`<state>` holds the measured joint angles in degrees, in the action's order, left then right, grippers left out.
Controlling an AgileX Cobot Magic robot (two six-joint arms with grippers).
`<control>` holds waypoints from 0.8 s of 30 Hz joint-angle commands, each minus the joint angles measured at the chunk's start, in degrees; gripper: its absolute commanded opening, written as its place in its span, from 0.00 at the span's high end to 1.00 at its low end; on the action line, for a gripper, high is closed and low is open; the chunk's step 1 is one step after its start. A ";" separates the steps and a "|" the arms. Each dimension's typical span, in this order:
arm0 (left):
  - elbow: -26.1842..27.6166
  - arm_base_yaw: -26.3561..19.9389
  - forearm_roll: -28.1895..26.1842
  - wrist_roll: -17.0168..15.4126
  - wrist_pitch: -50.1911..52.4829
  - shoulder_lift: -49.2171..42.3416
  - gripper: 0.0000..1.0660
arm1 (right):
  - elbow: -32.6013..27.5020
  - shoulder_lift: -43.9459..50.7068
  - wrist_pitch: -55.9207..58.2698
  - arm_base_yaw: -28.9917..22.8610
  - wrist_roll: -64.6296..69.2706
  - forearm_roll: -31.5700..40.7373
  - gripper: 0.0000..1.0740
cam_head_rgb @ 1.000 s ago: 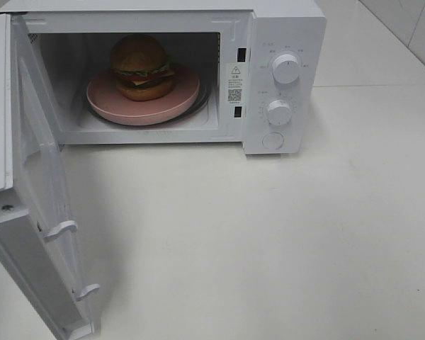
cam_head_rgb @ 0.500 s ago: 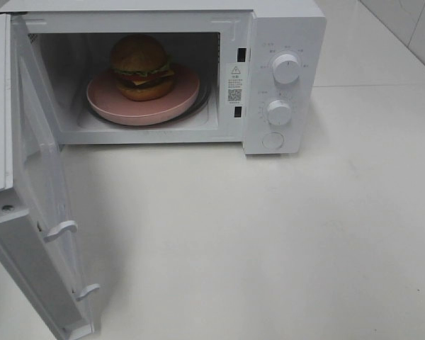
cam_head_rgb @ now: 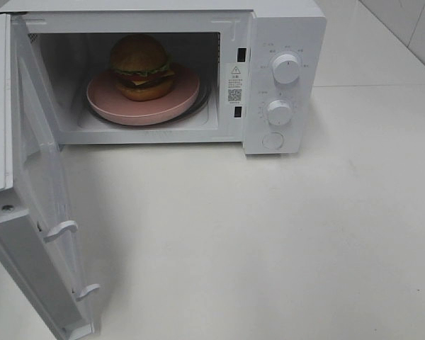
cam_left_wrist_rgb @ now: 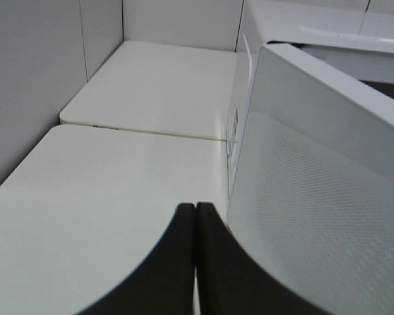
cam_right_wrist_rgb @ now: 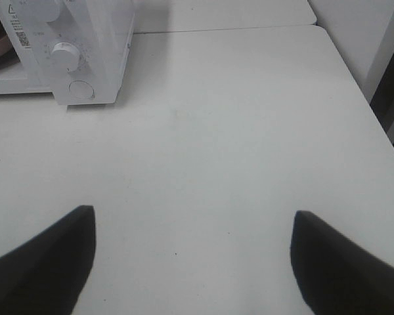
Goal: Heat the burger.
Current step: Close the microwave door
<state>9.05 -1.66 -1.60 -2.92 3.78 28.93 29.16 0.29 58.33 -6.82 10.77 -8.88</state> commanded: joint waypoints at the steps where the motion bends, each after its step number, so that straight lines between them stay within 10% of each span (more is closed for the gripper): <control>1: -0.86 0.11 -0.06 0.06 8.08 2.92 1.00 | -0.11 1.43 -0.57 0.23 -0.06 0.11 0.29; 14: -0.86 0.11 0.86 -0.92 16.27 18.22 1.00 | -0.11 1.43 -0.57 0.23 -0.06 0.11 0.29; 24: -0.86 0.11 18.11 -13.41 27.56 25.55 1.00 | -0.11 1.43 -0.57 0.23 -0.06 0.11 0.29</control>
<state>8.25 -1.66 14.27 -14.44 29.34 54.43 29.16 0.29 58.33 -6.82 10.77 -8.88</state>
